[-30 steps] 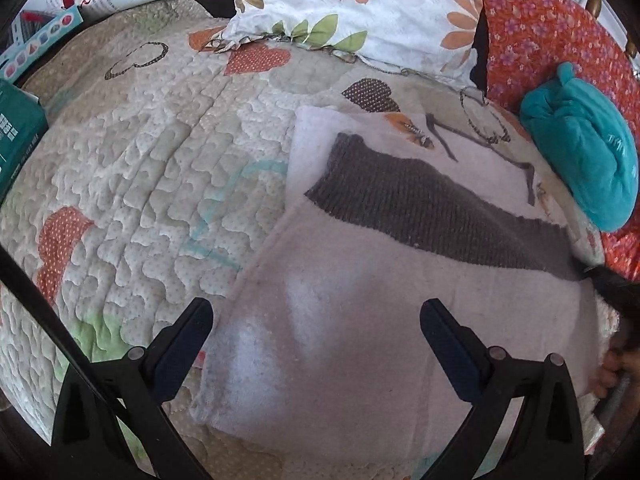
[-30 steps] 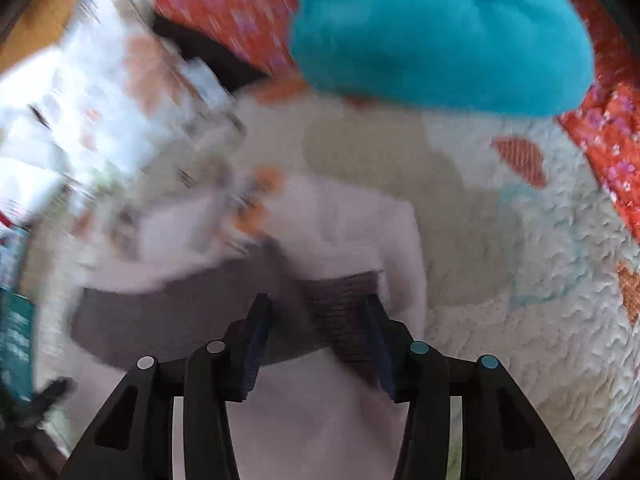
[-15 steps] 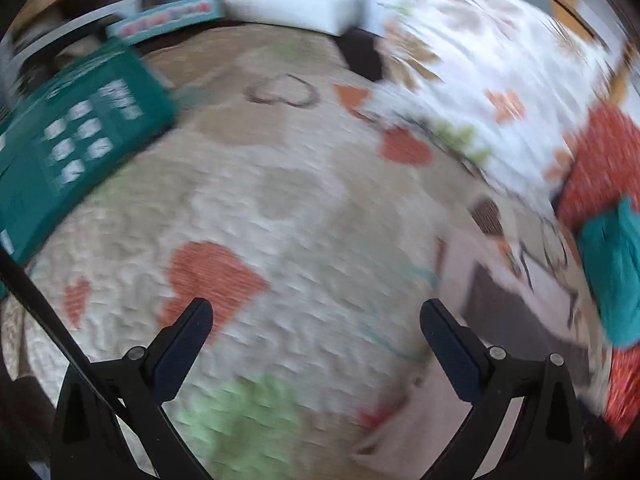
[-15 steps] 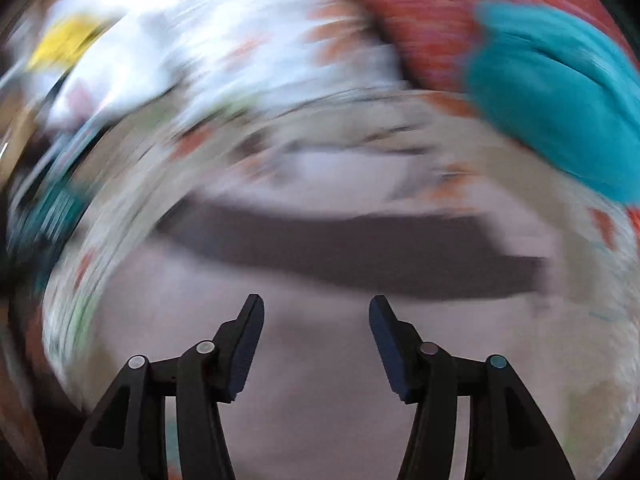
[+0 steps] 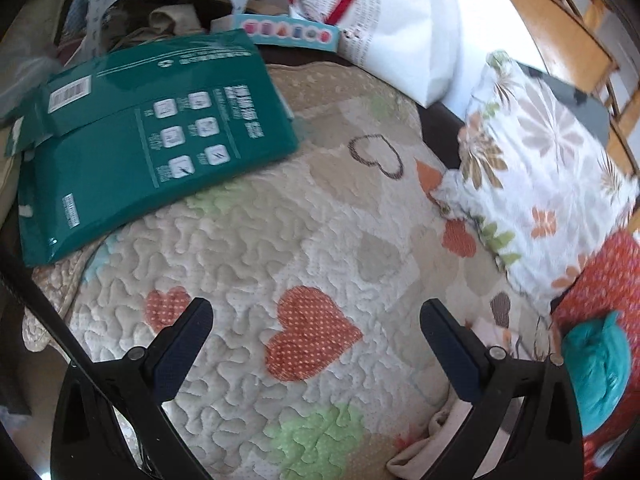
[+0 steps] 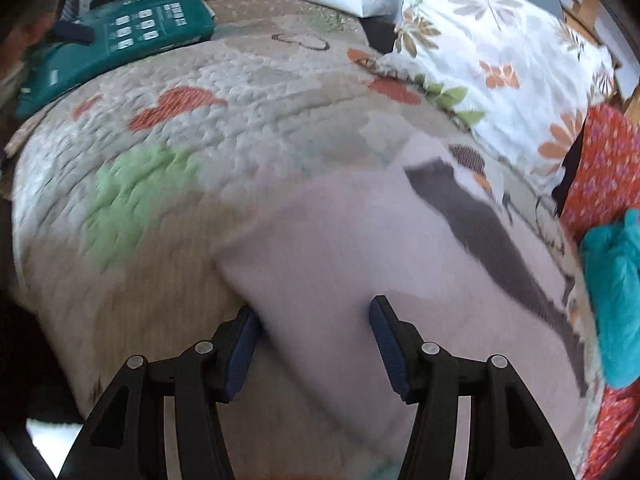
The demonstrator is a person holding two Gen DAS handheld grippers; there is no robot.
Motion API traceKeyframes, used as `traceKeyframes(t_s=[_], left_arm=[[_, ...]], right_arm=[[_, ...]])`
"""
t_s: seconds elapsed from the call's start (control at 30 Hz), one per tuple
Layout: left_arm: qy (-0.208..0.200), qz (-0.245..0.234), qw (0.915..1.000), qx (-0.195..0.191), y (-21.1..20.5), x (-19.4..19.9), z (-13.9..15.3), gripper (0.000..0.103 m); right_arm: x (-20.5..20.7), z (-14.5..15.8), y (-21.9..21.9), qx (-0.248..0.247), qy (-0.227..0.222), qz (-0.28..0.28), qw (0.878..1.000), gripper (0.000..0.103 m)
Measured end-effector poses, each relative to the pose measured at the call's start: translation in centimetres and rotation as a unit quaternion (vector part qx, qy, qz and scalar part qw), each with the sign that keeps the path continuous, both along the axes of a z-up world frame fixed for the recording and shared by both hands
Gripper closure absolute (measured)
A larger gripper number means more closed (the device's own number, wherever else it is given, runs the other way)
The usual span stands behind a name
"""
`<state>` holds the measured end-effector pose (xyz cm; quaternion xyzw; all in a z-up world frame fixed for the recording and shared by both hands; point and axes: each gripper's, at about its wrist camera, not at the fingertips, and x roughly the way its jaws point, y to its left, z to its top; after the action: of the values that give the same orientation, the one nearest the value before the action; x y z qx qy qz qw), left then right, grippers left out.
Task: Fold small clothes
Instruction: 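Grasp the edge of the folded pink sweater with the right gripper, then fold the sweater over onto itself with the right gripper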
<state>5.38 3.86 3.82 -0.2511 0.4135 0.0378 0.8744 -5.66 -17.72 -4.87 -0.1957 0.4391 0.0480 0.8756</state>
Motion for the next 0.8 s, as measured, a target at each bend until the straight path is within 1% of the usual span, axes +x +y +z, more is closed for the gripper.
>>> traceKeyframes(t_s=[0.03,0.07,0.1,0.13,0.17,0.2,0.23,0.27,0.37,0.4,0.43,0.47,0.53,0.57,0.6,0.63,0.67,0.7,0.73,0.77,0.8], left_arm=[[0.0,0.006,1.0,-0.005,0.5,-0.1,0.0,0.0],[0.001,0.01,0.9999,-0.009,0.8,-0.1,-0.1,0.0],[0.001,0.016,0.9998,-0.013,1.3,-0.2,-0.2,0.0],[0.001,0.02,0.9997,-0.014,1.6,-0.3,-0.2,0.0],[0.002,0.027,0.9995,-0.016,1.8,-0.4,-0.3,0.0],[0.002,0.03,0.9994,-0.018,1.9,-0.5,-0.3,0.0],[0.001,0.032,0.9992,-0.022,1.8,-0.6,-0.4,0.0],[0.0,0.031,0.9992,-0.026,1.5,-0.6,-0.4,0.0],[-0.004,0.011,0.9996,-0.025,-0.1,-0.6,-0.3,0.0],[-0.005,-0.002,0.9998,-0.02,-1.2,-0.6,-0.2,0.0],[-0.008,-0.014,0.9997,-0.016,-2.3,-0.6,-0.1,0.0],[-0.01,-0.024,0.9996,-0.015,-3.0,-0.8,-0.1,0.0],[-0.011,-0.06,0.998,-0.013,-5.7,-1.0,-0.1,0.0],[-0.012,-0.089,0.9959,-0.011,-7.8,-1.4,-0.1,0.0],[-0.014,-0.11,0.9938,-0.008,-9.4,-1.8,-0.1,0.0],[-0.016,-0.129,0.9915,-0.004,-10.9,-2.2,-0.1,0.0],[-0.019,-0.162,0.9866,0.003,-13.3,-2.8,-0.1,0.0],[-0.021,-0.186,0.9824,0.006,-15.0,-3.4,-0.2,0.0],[-0.02,-0.209,0.9777,0.008,-16.6,-3.9,-0.4,0.0],[-0.017,-0.242,0.9701,0.007,-18.7,-4.6,-0.7,0.0],[-0.013,-0.266,0.964,0.002,-20.3,-5.1,-1.1,0.0]], right_arm=[[0.8,0.0,0.5,-0.006,-0.006,-0.003,1.0,0.053],[1.7,0.0,0.8,-0.006,-0.006,-0.005,1.0,0.067],[2.4,0.0,0.8,0.004,0.001,-0.015,1.0,0.079],[3.0,0.2,0.4,0.021,0.008,-0.029,0.999,0.083],[3.1,0.6,0.2,0.037,0.011,-0.039,0.998,0.09],[3.2,1.1,-0.5,0.06,0.016,-0.05,0.997,0.093],[3.2,1.9,-1.6,0.089,0.017,-0.062,0.994,0.094],[3.1,2.7,-2.4,0.108,0.014,-0.072,0.992,0.094],[2.1,6.7,-7.8,0.167,-0.022,-0.126,0.978,0.095],[1.4,8.3,-10.6,0.188,-0.04,-0.155,0.969,0.096],[0.3,9.6,-13.9,0.212,-0.056,-0.186,0.958,0.096],[-0.8,10.4,-16.2,0.227,-0.067,-0.21,0.949,0.096],[-4.5,11.7,-23.1,0.263,-0.093,-0.281,0.918,0.096],[-5.9,11.9,-25.2,0.272,-0.099,-0.305,0.908,0.096],[-8.1,11.7,-28.0,0.276,-0.108,-0.338,0.893,0.096],[-10.2,11.3,-30.3,0.271,-0.114,-0.369,0.882,0.096],[-11.4,10.9,-31.6,0.265,-0.115,-0.389,0.875,0.096],[-13.2,9.8,-33.3,0.261,-0.108,-0.419,0.863,0.096],[-14.1,8.9,-34.4,0.259,-0.099,-0.436,0.856,0.096],[-15.0,7.6,-35.4,0.254,-0.085,-0.454,0.85,0.097],[-15.6,6.1,-36.1,0.246,-0.07,-0.467,0.846,0.097]])
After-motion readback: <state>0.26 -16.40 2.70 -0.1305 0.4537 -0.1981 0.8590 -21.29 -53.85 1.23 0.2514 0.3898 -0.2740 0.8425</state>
